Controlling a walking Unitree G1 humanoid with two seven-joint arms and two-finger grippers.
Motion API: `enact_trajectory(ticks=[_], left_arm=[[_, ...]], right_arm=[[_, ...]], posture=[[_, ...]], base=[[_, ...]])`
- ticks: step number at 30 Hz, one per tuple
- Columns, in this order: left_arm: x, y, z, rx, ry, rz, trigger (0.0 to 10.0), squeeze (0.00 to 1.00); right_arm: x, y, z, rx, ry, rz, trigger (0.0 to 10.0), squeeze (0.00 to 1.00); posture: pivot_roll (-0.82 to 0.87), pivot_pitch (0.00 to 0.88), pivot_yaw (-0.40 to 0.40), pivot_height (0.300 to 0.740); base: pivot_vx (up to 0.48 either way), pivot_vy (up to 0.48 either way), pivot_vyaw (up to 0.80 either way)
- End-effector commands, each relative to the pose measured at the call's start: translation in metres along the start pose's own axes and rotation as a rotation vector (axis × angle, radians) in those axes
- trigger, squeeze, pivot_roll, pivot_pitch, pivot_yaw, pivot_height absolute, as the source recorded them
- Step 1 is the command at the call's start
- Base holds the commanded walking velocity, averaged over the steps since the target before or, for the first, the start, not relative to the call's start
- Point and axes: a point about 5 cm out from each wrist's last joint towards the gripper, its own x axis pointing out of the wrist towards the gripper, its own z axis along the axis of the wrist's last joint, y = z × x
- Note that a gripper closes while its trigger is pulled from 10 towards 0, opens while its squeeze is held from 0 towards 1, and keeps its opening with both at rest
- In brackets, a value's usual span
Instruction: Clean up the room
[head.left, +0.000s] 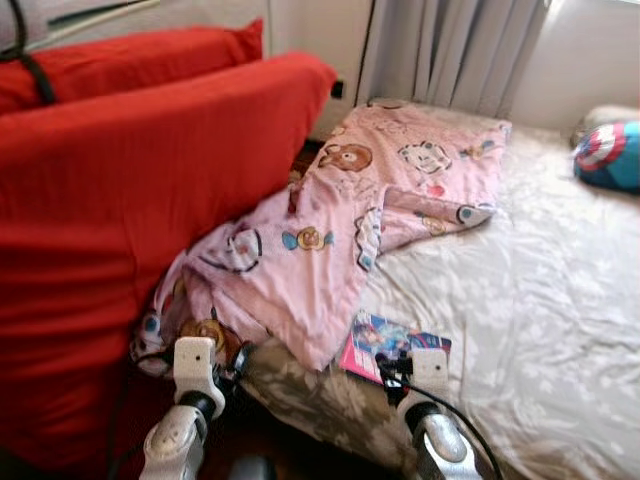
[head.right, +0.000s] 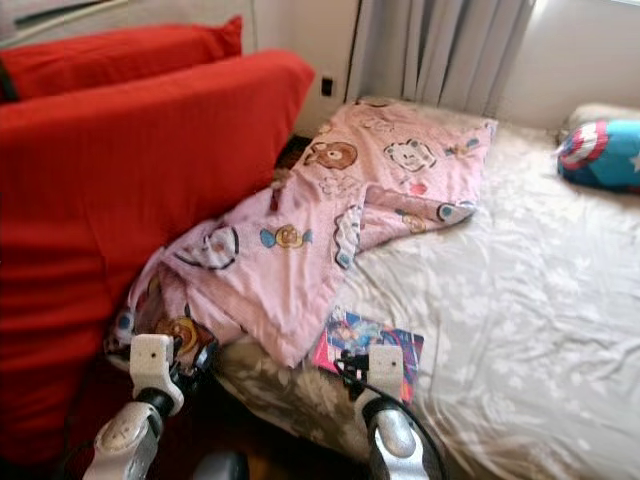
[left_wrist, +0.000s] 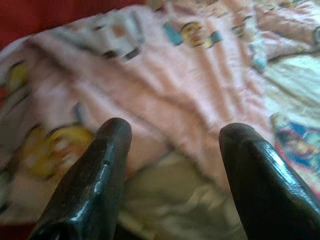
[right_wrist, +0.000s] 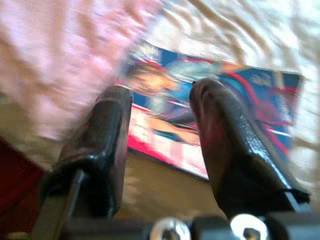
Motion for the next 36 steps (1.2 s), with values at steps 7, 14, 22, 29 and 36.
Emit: enact_trajectory(ticks=[7, 14, 22, 29, 36], left_arm=[[0.000, -0.002, -0.002, 0.002, 0.006, -0.018, 10.0, 0.00], [0.000, -0.003, -0.002, 0.003, 0.008, -0.024, 10.0, 0.00], [-0.001, -0.003, -0.002, 0.007, 0.006, -0.026, 10.0, 0.00], [-0.001, -0.003, -0.002, 0.006, 0.002, -0.019, 10.0, 0.00], [-0.002, -0.003, -0.001, 0.012, -0.003, -0.020, 10.0, 0.00]], right_arm=[[0.001, -0.008, 0.004, 0.020, -0.012, -0.052, 10.0, 0.00], [0.001, -0.015, 0.007, 0.021, -0.032, -0.095, 10.0, 0.00], [0.002, -0.023, 0.008, -0.012, -0.009, -0.163, 10.0, 0.00], [0.003, -0.024, 0.011, -0.018, -0.020, -0.165, 10.0, 0.00], [0.005, -0.026, 0.012, 0.007, -0.004, -0.192, 10.0, 0.00]], posture=[[0.04, 0.010, -0.036, 0.611], [0.04, 0.008, -0.034, 0.611], [0.04, 0.007, -0.038, 0.611], [0.05, 0.015, -0.047, 0.587], [0.06, 0.029, -0.046, 0.587]], base=[[0.142, 0.000, 0.00], [0.000, 0.000, 0.00], [0.000, 0.000, 0.00], [0.000, 0.000, 0.00], [0.000, 0.000, 0.00]])
